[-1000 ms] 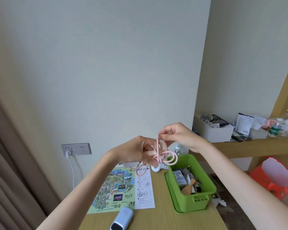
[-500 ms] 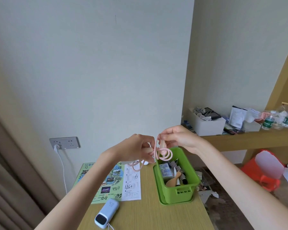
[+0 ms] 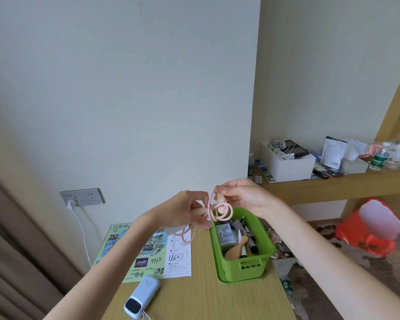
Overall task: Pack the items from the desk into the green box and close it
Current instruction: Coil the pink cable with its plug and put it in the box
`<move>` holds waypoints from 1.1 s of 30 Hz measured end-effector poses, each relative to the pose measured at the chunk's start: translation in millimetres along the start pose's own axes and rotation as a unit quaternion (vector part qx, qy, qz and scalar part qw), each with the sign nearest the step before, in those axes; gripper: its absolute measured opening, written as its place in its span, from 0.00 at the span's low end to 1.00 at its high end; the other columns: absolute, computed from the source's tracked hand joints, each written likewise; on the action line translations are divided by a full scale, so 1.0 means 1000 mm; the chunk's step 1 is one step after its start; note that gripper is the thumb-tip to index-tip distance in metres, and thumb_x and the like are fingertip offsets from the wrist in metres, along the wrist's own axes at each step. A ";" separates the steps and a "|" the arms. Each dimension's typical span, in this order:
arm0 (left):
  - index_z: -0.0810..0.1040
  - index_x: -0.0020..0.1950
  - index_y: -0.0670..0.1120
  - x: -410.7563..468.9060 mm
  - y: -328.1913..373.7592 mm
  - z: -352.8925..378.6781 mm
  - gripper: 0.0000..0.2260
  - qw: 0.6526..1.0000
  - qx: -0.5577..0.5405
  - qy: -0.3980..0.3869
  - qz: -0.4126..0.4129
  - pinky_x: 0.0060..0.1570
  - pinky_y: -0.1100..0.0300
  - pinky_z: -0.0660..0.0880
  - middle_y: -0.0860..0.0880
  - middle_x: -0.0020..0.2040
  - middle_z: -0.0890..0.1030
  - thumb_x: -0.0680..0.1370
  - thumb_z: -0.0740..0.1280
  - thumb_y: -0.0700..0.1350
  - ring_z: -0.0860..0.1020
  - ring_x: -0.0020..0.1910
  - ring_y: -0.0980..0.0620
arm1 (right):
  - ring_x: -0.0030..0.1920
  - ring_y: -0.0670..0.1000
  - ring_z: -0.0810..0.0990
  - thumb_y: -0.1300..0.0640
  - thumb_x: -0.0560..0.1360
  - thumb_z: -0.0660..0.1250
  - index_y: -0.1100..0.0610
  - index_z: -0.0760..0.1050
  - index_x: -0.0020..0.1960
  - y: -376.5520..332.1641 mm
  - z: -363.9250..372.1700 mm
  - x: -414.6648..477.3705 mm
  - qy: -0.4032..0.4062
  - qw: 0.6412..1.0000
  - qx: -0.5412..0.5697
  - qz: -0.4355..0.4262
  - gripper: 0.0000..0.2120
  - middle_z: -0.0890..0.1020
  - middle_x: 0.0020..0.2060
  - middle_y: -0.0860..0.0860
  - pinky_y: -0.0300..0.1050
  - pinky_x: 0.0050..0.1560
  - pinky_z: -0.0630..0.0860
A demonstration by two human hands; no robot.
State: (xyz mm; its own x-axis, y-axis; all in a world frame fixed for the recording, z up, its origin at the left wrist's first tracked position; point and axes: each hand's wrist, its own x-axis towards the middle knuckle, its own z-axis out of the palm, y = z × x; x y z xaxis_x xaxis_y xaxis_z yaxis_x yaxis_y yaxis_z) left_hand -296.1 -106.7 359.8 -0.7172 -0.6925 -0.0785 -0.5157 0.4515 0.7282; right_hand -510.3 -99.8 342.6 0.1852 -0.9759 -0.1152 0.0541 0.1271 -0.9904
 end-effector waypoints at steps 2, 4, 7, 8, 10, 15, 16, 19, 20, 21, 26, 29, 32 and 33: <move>0.74 0.48 0.45 0.007 -0.006 0.007 0.11 1.000 -0.010 0.017 -0.005 0.29 0.64 0.70 0.47 0.37 0.85 0.73 0.74 0.44 0.74 0.26 0.53 | 0.35 0.50 0.83 0.65 0.74 0.69 0.64 0.82 0.47 0.007 -0.002 0.008 0.029 0.999 0.023 0.015 0.04 0.85 0.38 0.56 0.40 0.34 0.78; 0.73 0.48 0.44 0.015 -0.012 0.014 0.13 0.999 -0.015 0.047 -0.007 0.28 0.64 0.69 0.48 0.35 0.85 0.73 0.74 0.47 0.74 0.25 0.52 | 0.34 0.50 0.83 0.64 0.73 0.70 0.63 0.82 0.45 0.014 -0.004 0.018 0.053 0.997 0.042 0.021 0.03 0.85 0.37 0.56 0.40 0.33 0.78; 0.72 0.48 0.44 0.024 -0.022 0.020 0.15 0.997 -0.042 0.069 -0.011 0.27 0.66 0.69 0.50 0.31 0.83 0.73 0.74 0.52 0.73 0.24 0.53 | 0.34 0.50 0.83 0.63 0.72 0.71 0.63 0.83 0.45 0.021 -0.008 0.031 0.065 0.997 0.045 0.012 0.04 0.85 0.36 0.56 0.39 0.32 0.78; 0.72 0.48 0.44 0.027 -0.025 0.020 0.15 0.996 -0.057 0.072 -0.012 0.27 0.66 0.69 0.50 0.30 0.82 0.74 0.73 0.53 0.73 0.24 0.53 | 0.34 0.50 0.83 0.63 0.72 0.72 0.63 0.83 0.44 0.023 -0.010 0.035 0.065 0.997 0.043 0.009 0.04 0.85 0.36 0.56 0.39 0.32 0.78; 0.72 0.46 0.45 0.034 -0.032 0.021 0.15 0.994 -0.076 0.081 -0.013 0.27 0.66 0.68 0.51 0.27 0.80 0.76 0.69 0.56 0.72 0.22 0.53 | 0.34 0.50 0.84 0.62 0.72 0.72 0.62 0.83 0.44 0.028 -0.012 0.044 0.065 0.997 0.040 0.006 0.04 0.85 0.36 0.56 0.39 0.32 0.78; 0.74 0.43 0.45 0.057 -0.052 0.027 0.23 0.991 -0.087 0.095 -0.047 0.30 0.58 0.67 0.49 0.23 0.73 0.73 0.67 0.66 0.69 0.22 0.49 | 0.37 0.51 0.84 0.62 0.73 0.71 0.63 0.83 0.47 0.039 -0.021 0.062 0.066 0.996 0.053 -0.001 0.05 0.85 0.39 0.56 0.40 0.35 0.79; 0.74 0.43 0.44 0.061 -0.056 0.028 0.23 0.990 -0.093 0.091 -0.051 0.30 0.58 0.66 0.48 0.23 0.72 0.73 0.68 0.65 0.69 0.22 0.49 | 0.37 0.51 0.84 0.63 0.74 0.70 0.63 0.83 0.47 0.041 -0.023 0.065 0.070 0.996 0.052 -0.006 0.04 0.85 0.39 0.56 0.39 0.36 0.79; 0.74 0.40 0.49 0.074 -0.070 0.029 0.16 0.990 -0.095 0.085 -0.062 0.29 0.59 0.67 0.49 0.25 0.72 0.73 0.69 0.61 0.68 0.23 0.49 | 0.37 0.51 0.84 0.65 0.74 0.69 0.63 0.82 0.47 0.047 -0.026 0.074 0.092 0.994 0.042 -0.035 0.04 0.85 0.38 0.56 0.39 0.37 0.79; 0.74 0.40 0.49 0.077 -0.074 0.029 0.15 0.990 -0.095 0.083 -0.067 0.29 0.59 0.67 0.50 0.25 0.72 0.73 0.69 0.60 0.68 0.24 0.50 | 0.37 0.51 0.84 0.65 0.74 0.69 0.64 0.82 0.48 0.049 -0.026 0.076 0.100 0.993 0.040 -0.049 0.04 0.85 0.39 0.56 0.40 0.38 0.80; 0.74 0.39 0.49 0.081 -0.077 0.029 0.14 0.989 -0.097 0.081 -0.074 0.29 0.59 0.67 0.51 0.25 0.72 0.73 0.69 0.59 0.68 0.24 0.50 | 0.38 0.51 0.84 0.65 0.75 0.69 0.65 0.82 0.49 0.052 -0.027 0.078 0.106 0.992 0.039 -0.060 0.05 0.85 0.39 0.56 0.40 0.39 0.81; 0.69 0.37 0.51 0.094 -0.086 0.033 0.17 0.989 -0.027 0.100 -0.108 0.31 0.59 0.67 0.55 0.24 0.74 0.70 0.68 0.63 0.67 0.23 0.52 | 0.40 0.55 0.83 0.65 0.75 0.69 0.67 0.81 0.50 0.061 -0.032 0.087 0.129 0.990 0.042 -0.034 0.07 0.84 0.40 0.58 0.45 0.43 0.82; 0.67 0.37 0.52 0.098 -0.088 0.036 0.16 0.985 0.057 0.118 -0.109 0.30 0.60 0.65 0.58 0.24 0.72 0.70 0.68 0.62 0.64 0.24 0.55 | 0.39 0.54 0.84 0.65 0.74 0.69 0.68 0.81 0.50 0.067 -0.033 0.090 0.138 0.989 0.051 -0.028 0.07 0.84 0.39 0.58 0.43 0.40 0.82; 0.65 0.37 0.53 0.099 -0.088 0.037 0.17 0.972 0.161 0.145 -0.091 0.30 0.59 0.65 0.56 0.24 0.70 0.70 0.67 0.62 0.63 0.26 0.53 | 0.38 0.55 0.83 0.65 0.74 0.70 0.69 0.81 0.50 0.072 -0.033 0.091 0.146 0.987 0.060 -0.012 0.08 0.84 0.39 0.60 0.43 0.37 0.81; 0.65 0.37 0.53 0.099 -0.088 0.037 0.17 0.969 0.172 0.153 -0.087 0.30 0.59 0.66 0.56 0.24 0.70 0.70 0.67 0.62 0.63 0.27 0.53 | 0.37 0.55 0.83 0.64 0.74 0.70 0.69 0.81 0.49 0.073 -0.034 0.092 0.145 0.987 0.066 -0.002 0.08 0.83 0.40 0.61 0.42 0.36 0.81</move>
State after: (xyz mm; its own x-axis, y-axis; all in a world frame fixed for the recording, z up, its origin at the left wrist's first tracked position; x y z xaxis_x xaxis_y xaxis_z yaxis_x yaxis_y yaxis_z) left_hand -339.3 -194.1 262.9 -0.4605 -0.8853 0.0647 -0.7792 0.4381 0.4482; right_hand -522.6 -185.8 256.8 -0.1036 -0.9838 -0.1465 0.1844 0.1258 -0.9748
